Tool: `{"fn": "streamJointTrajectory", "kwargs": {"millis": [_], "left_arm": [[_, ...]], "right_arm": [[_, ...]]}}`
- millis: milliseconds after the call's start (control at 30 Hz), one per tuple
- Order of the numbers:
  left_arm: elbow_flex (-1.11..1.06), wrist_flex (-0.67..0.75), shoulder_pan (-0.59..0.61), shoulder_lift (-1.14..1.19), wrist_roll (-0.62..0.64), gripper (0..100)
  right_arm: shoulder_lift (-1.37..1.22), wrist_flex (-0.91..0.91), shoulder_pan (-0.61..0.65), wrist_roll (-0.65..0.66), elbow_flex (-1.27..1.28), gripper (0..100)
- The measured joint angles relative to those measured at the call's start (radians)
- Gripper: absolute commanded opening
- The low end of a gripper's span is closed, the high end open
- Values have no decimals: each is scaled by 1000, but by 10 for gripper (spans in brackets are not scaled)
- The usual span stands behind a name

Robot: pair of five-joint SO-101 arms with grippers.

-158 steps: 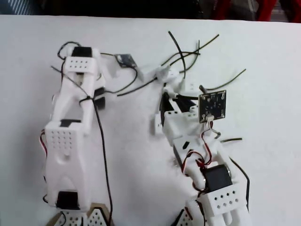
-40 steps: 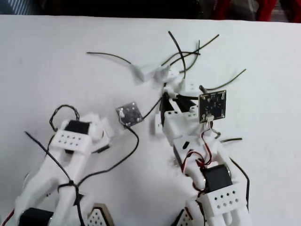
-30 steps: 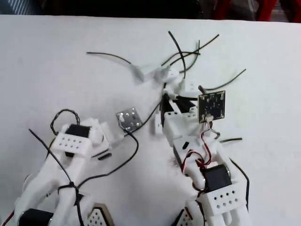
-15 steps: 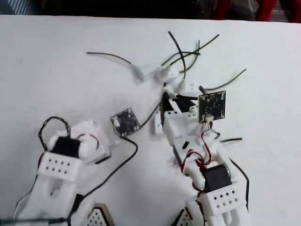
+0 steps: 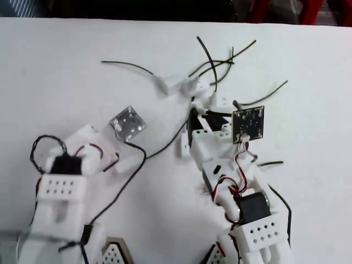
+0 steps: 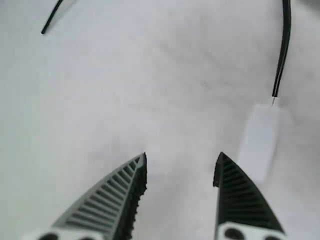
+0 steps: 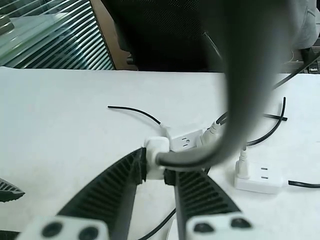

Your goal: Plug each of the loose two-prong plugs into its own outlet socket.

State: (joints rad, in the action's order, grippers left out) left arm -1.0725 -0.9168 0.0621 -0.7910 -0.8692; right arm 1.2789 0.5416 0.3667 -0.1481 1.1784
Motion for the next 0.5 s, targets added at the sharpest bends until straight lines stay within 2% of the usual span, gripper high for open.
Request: {"fn": "streamJointTrajectory", "kwargs": {"millis": [233, 500], "left_arm": [[92, -5, -3, 264, 0, 220], [109, -192, -144, 247, 28, 221]], "right_arm": [[0, 0, 0, 0, 0, 18], [0, 0, 0, 0, 0, 18]]}}
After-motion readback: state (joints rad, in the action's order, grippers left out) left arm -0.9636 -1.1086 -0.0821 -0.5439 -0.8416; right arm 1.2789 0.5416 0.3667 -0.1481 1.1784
